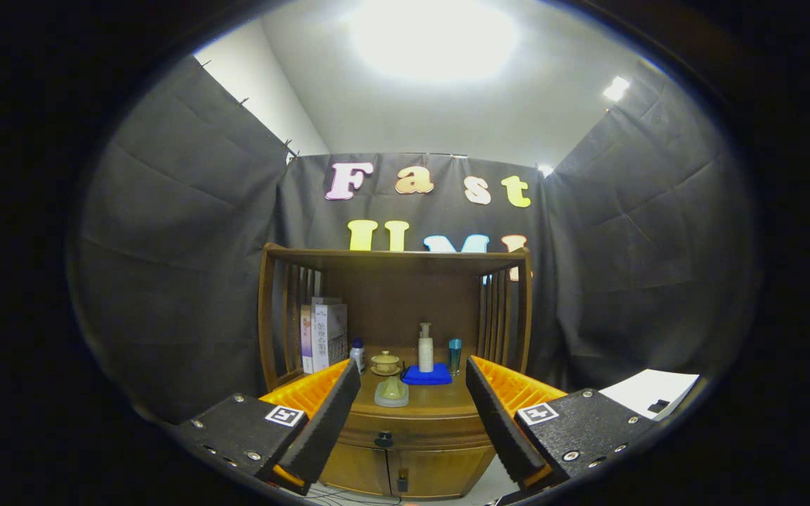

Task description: Pull open the drawer, take out the items inside it, and place them on the countertop above the cabinet.

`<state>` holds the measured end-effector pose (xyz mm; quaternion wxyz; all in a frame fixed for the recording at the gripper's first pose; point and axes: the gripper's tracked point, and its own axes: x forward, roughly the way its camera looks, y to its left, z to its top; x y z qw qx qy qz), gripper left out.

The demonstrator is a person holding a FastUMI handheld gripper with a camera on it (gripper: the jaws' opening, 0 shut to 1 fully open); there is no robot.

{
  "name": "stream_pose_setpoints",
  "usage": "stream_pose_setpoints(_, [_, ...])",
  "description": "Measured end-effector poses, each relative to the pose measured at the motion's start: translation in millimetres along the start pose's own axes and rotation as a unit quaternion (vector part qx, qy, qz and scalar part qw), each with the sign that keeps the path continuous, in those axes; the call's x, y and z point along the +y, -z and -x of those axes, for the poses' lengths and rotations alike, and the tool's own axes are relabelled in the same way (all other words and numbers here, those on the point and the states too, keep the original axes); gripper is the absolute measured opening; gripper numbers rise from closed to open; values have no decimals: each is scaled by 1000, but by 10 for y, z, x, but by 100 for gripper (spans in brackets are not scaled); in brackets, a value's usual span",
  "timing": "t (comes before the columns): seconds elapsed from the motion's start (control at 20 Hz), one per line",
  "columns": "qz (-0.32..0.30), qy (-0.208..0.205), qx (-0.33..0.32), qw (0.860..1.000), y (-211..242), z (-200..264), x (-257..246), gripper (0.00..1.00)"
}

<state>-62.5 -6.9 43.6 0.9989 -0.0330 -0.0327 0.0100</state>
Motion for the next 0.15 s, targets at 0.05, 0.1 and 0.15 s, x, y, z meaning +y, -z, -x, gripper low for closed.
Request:
stream_pose_setpoints(0.05, [-4,-3,0,1000,-5,0,21,94])
stream_pose_setpoints(0.1, [-8,-6,2,1000,12,-10,44,94])
stream_pose_setpoints(0.15, [-9,-6,5,1000,35,-21,36,94])
